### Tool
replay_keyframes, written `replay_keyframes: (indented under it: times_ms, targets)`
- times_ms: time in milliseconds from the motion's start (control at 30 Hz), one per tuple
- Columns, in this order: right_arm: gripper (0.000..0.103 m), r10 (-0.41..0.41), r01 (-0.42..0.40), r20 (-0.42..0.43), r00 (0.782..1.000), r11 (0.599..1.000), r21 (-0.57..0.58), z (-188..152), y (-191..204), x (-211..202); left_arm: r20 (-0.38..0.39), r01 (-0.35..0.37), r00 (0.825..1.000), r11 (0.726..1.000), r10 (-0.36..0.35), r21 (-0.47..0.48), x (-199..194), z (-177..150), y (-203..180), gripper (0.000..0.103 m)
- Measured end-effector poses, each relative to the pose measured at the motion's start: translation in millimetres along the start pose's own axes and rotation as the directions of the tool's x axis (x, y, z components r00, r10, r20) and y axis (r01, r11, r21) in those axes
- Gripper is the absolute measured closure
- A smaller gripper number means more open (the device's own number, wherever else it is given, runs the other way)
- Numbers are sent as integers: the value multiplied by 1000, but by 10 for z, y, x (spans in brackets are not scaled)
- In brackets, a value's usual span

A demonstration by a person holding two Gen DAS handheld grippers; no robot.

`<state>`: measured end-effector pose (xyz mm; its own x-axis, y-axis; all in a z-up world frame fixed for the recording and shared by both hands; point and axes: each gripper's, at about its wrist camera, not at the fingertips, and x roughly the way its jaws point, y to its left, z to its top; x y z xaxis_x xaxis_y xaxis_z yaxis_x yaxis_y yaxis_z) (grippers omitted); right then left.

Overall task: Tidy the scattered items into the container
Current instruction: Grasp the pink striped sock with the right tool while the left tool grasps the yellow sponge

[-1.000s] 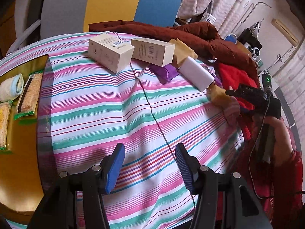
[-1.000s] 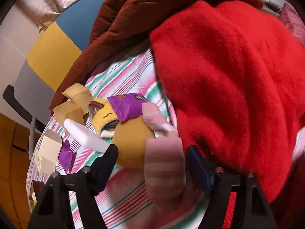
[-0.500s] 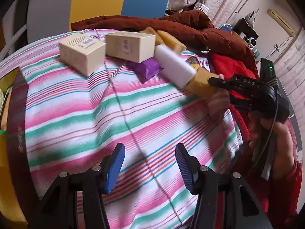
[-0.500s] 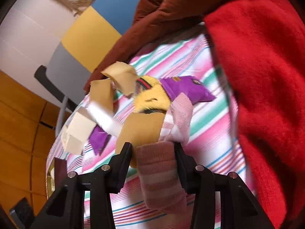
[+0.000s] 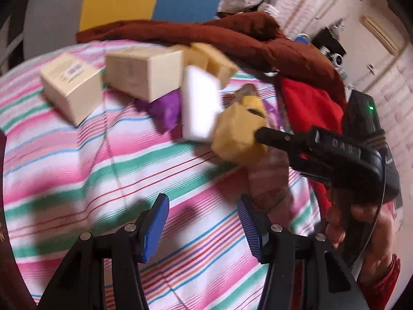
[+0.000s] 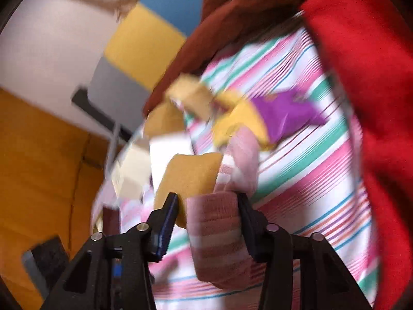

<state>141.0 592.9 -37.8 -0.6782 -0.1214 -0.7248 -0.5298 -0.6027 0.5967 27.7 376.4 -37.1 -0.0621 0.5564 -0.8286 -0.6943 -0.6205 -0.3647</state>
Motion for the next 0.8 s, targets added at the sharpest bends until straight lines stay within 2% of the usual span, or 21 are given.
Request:
replay_keyframes:
  times_ms: [67,133,167,200,233,300,333,367,400,467,567,667,800]
  targets:
    - [37,-25,26,4,1000,999,-21,-10,46,-4,0,-21,1000,1000,21,-15,3,0,70,47]
    - [34,14,-15,30,999,1000,14,-31,9,-69,12,-28,1000,999,28,-19,-16,7,94,47]
    - [28,33,-34,40,999,999,40,-12,-31,-88,19,-29,999,999,29,-20,-26,28,94,47]
    - [14,46,-49,43,998,996,75,-27,-77,-102,23,-29,999,999,29,-19,-35,47,89,47]
    - [9,46,-49,36,998,994,95,-37,-109,-90,27,-29,999,999,29,-17,-38,68,87,47]
    - [7,27,-29,21,999,991,127,-60,-132,-77,37,-36,999,999,37,-4,-43,130,60,47]
    - [12,16,-18,12,1000,992,126,-58,-125,-54,43,-39,998,999,39,4,-40,169,39,47]
    - [30,21,-22,8,1000,992,123,-49,-115,-34,49,-38,998,999,37,11,-36,204,12,47]
    - [51,39,-39,5,999,992,122,-45,-111,-19,54,-37,998,999,36,15,-35,237,0,47]
    - [67,70,-72,17,997,990,122,-19,-161,-69,58,-42,998,999,40,28,-9,309,-46,47]
    - [70,63,-74,98,993,990,117,33,-187,-190,51,-39,998,997,36,64,74,380,-168,47]
    - [70,3,-27,171,985,990,142,58,-263,-332,42,-40,998,994,36,104,181,435,-308,47]
    - [70,-39,-3,192,981,976,217,62,-407,-378,8,-7,1000,993,7,118,376,520,-465,47]
